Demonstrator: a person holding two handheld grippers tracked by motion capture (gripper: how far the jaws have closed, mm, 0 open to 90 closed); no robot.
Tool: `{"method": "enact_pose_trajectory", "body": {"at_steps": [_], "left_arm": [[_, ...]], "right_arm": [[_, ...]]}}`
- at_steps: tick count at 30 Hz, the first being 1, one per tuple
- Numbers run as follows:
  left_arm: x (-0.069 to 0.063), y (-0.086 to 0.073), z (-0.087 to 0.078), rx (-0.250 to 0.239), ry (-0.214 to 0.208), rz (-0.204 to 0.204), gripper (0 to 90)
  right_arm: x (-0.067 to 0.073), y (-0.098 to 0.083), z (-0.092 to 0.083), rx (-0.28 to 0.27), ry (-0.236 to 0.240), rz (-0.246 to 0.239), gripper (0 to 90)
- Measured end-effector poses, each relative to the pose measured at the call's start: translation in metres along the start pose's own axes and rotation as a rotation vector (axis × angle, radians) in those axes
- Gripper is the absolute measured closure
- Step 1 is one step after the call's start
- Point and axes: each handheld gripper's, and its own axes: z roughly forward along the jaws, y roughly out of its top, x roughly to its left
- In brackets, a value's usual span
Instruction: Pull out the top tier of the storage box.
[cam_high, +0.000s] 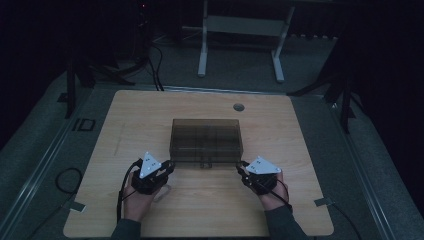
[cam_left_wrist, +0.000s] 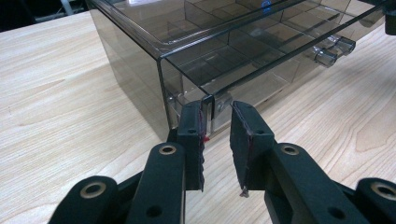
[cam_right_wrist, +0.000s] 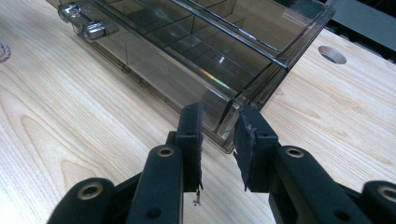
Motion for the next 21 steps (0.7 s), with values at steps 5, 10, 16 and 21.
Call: {"method": "enact_pose_trajectory", "body": {"at_steps": [5, 10, 16, 21], "left_arm": [[-0.0006, -0.0002, -0.0009, 0.002, 0.0, 0.002, 74.9], [-0.0016, -0.0004, -0.0017, 0.002, 0.0, 0.001, 74.8], [-0.002, -0.0007, -0.0023, 0.006, 0.002, 0.006, 74.8], [-0.0025, -0.0009, -0.003, 0.007, 0.0, 0.006, 74.8]], "right_arm": [[0.0012, -0.0005, -0.0009, 0.0, -0.001, 0.0, 72.4], [0.0015, -0.0007, -0.0016, 0.0, 0.0, -0.005, 72.3], [0.0027, -0.0016, -0.0022, 0.002, -0.001, -0.004, 72.4], [0.003, -0.0019, -0.0025, 0.002, 0.0, -0.006, 72.4]]}}
